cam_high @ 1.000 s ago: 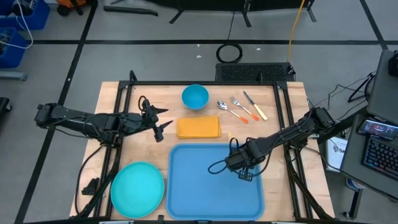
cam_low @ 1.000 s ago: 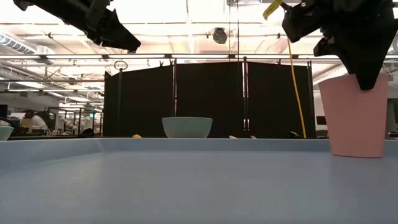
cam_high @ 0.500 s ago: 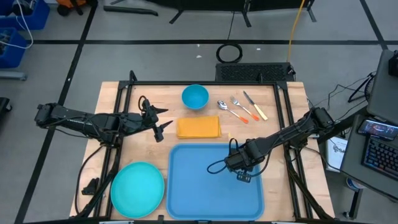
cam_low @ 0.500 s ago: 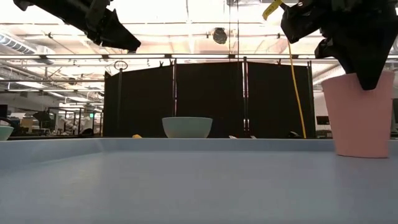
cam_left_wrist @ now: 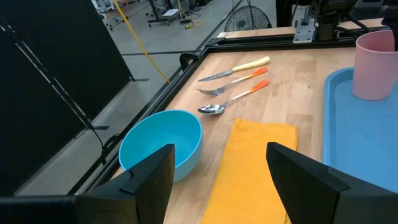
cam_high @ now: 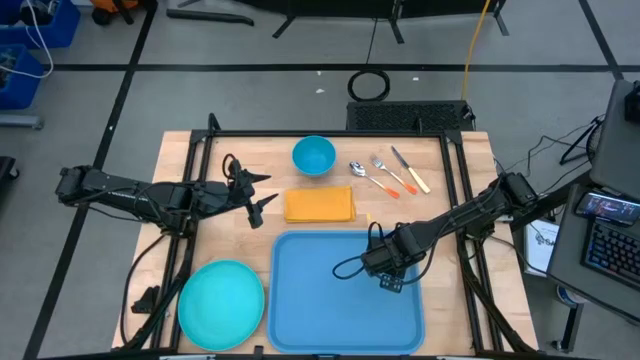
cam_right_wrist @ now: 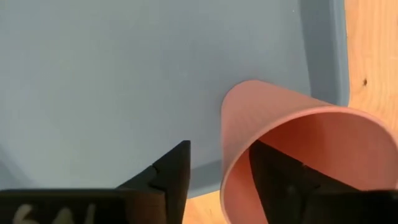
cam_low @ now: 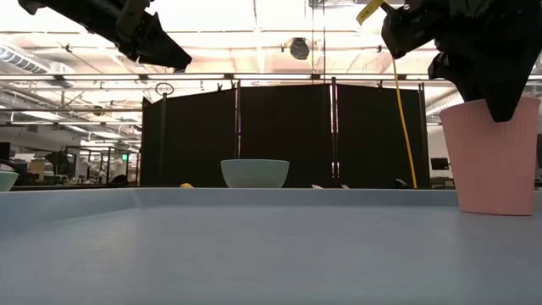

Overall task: Set up tray
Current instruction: Put the pink cup on the blue serving tray, then put the blue plate at the bottom of the pink cup on the blue serving tray

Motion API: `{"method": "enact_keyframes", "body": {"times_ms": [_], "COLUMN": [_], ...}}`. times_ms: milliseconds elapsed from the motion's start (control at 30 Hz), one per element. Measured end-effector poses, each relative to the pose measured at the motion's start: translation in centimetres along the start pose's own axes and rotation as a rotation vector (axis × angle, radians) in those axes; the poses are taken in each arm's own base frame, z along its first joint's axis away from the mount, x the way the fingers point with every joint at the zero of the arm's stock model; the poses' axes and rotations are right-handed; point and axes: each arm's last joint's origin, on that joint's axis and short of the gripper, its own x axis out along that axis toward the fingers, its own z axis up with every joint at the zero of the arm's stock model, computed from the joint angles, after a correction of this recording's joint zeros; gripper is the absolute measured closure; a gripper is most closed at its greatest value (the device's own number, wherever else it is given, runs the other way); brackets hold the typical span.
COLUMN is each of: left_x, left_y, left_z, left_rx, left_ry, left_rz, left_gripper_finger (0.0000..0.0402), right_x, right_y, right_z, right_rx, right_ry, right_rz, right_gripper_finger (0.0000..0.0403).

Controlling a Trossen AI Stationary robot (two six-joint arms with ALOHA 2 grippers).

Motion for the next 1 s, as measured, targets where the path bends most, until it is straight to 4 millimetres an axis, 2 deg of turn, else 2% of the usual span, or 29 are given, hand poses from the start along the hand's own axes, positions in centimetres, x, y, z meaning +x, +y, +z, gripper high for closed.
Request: {"method": "enact_keyframes", "body": {"times_ms": [233, 433, 767, 1000], "left_x": [0.0, 0.0, 0.0, 0.0], "left_y": [0.0, 0.0, 0.0, 0.0], "left_z": [0.0, 0.0, 0.0, 0.0], "left_rx": [0.000, 0.000, 0.000, -0.002], "left_ry": [0.000, 0.000, 0.000, -0.004], "left_rz": [0.000, 0.000, 0.001, 0.001], "left_gripper_finger": [0.0146, 0.0147, 0.0147, 0.0146], "right_x": [-0.4, -2.5, -6.1, -8.3], "right_y": [-0.2, -1.4, -2.3, -2.0], "right_z": [-0.3, -0.8, -1.4, 0.5], "right_rx": [0.001, 0.034, 0.017, -0.068], "right_ry": [-0.001, -0.066, -0.357, -0.680], "right_rz": [0.004, 0.057, 0.141, 0.217], "right_gripper_finger": [0.0225, 0.0224, 0.0224, 0.0224]}}
